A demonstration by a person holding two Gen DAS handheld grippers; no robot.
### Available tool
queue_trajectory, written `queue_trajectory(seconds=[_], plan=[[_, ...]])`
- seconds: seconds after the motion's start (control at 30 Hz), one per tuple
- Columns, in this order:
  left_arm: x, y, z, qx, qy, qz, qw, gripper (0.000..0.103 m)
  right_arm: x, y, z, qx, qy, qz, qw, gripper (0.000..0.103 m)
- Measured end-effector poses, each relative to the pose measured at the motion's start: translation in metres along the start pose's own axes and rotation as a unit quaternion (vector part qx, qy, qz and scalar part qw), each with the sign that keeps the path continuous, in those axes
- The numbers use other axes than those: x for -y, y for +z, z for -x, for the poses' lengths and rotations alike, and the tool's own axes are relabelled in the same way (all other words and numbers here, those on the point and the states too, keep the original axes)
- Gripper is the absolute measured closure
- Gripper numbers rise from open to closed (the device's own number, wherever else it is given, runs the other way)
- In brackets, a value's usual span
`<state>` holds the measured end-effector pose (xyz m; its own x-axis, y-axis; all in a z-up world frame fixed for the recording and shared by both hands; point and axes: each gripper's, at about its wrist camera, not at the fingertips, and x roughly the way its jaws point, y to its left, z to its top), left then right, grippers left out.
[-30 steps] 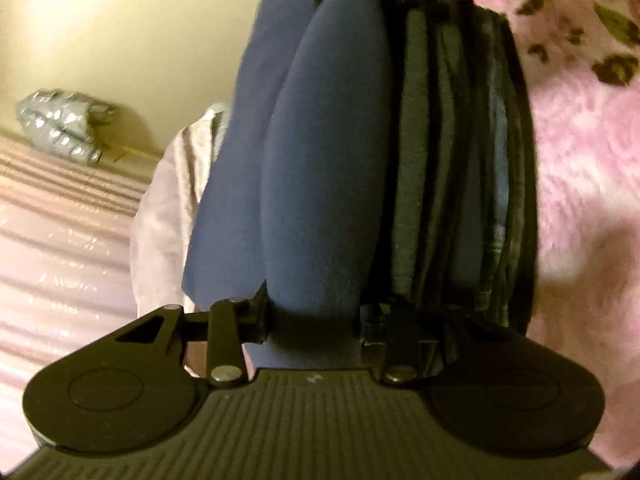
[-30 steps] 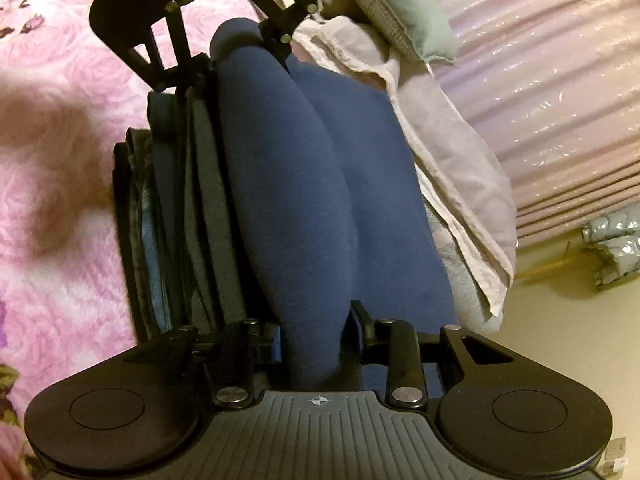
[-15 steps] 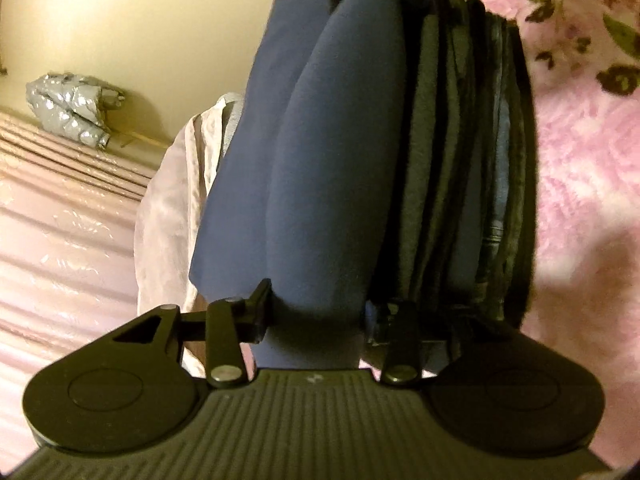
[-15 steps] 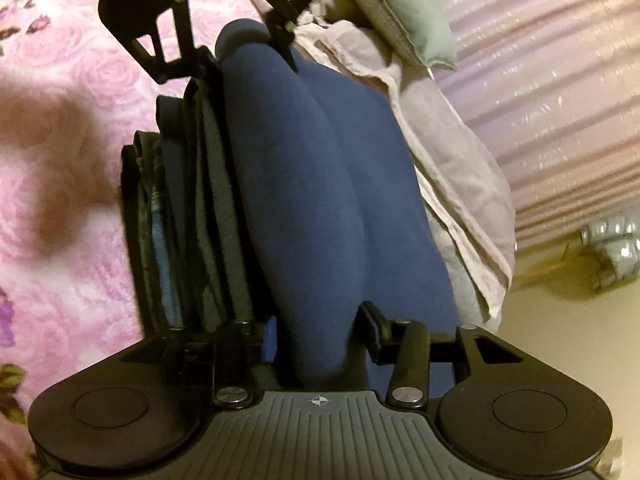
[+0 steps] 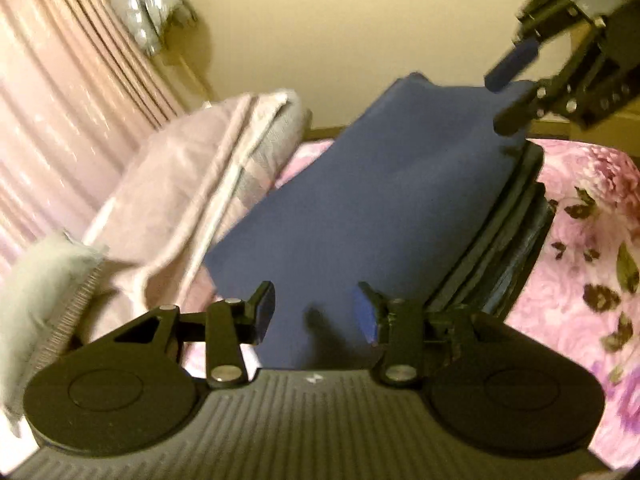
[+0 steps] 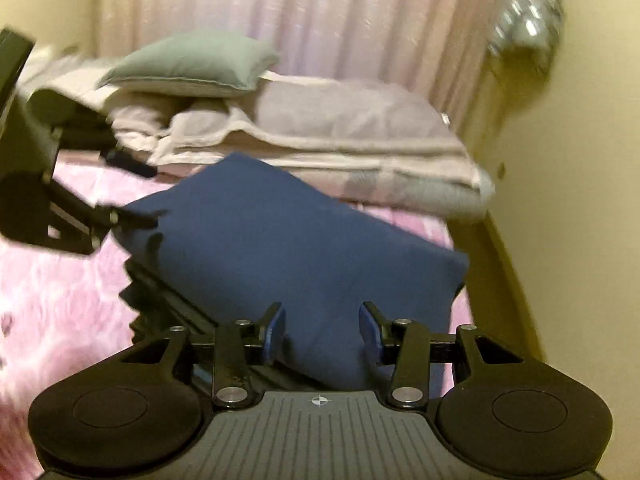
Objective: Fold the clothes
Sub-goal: 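Lower the navy top onto the stack and open both grippers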
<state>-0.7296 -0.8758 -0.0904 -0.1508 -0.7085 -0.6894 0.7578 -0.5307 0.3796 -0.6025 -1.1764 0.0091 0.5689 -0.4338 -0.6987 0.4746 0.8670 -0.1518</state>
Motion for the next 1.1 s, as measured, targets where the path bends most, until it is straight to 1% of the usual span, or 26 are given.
queue_trajectory(seconds=[0.03, 0.07, 0.1, 0.23, 0.3, 0.43, 0.53, 0.67, 0.83, 0.9, 1.0, 1.03, 1.1], plan=[[0.003, -0.001, -0.008, -0.009, -0.007, -0.001, 0.9999, 0.066, 0.004, -0.003, -0.008, -0.010, 0.003, -0.016, 1.000, 0.059], [0.006, -0.004, -0.014, -0.016, -0.013, -0.004, 0.9998, 0.066, 0.005, -0.011, -0.019, -0.029, 0.008, -0.021, 0.999, 0.059], [0.009, -0.006, -0.018, -0.020, -0.019, -0.006, 0.9996, 0.066, 0.006, -0.017, -0.024, -0.039, 0.011, -0.023, 0.999, 0.059], [0.008, -0.008, -0.008, -0.023, -0.019, 0.005, 0.9995, 0.066, 0.007, -0.025, -0.019, -0.042, 0.014, -0.015, 0.999, 0.059], [0.003, -0.006, -0.002, -0.022, -0.017, 0.015, 0.9995, 0.064, 0.011, -0.025, -0.018, -0.044, 0.017, -0.021, 0.999, 0.059], [-0.019, 0.008, -0.012, -0.018, -0.007, 0.031, 0.9993, 0.064, 0.017, -0.026, -0.019, -0.046, 0.022, -0.030, 0.998, 0.059], [-0.045, 0.023, -0.030, -0.014, -0.005, 0.060, 0.9981, 0.064, 0.020, -0.026, -0.021, -0.045, 0.026, -0.034, 0.998, 0.059], [-0.068, 0.038, -0.065, -0.025, -0.002, 0.076, 0.9968, 0.065, 0.021, -0.031, -0.021, -0.038, 0.028, -0.032, 0.998, 0.059], [-0.072, 0.038, -0.104, -0.057, -0.016, 0.086, 0.9946, 0.064, 0.021, -0.037, -0.023, -0.030, 0.031, -0.031, 0.999, 0.059], [-0.071, 0.036, -0.117, -0.068, -0.021, 0.087, 0.9937, 0.066, 0.023, -0.034, -0.022, -0.031, 0.036, -0.032, 0.998, 0.059], [-0.073, 0.044, -0.109, -0.067, -0.018, 0.085, 0.9940, 0.067, 0.031, -0.016, -0.012, -0.026, 0.042, -0.052, 0.997, 0.059], [-0.072, 0.047, -0.102, -0.062, -0.018, 0.083, 0.9945, 0.067, 0.034, -0.009, -0.007, -0.018, 0.040, -0.058, 0.997, 0.059], [-0.071, 0.054, -0.087, -0.048, -0.022, 0.091, 0.9944, 0.066, 0.044, 0.009, -0.001, 0.015, 0.032, -0.067, 0.997, 0.059]])
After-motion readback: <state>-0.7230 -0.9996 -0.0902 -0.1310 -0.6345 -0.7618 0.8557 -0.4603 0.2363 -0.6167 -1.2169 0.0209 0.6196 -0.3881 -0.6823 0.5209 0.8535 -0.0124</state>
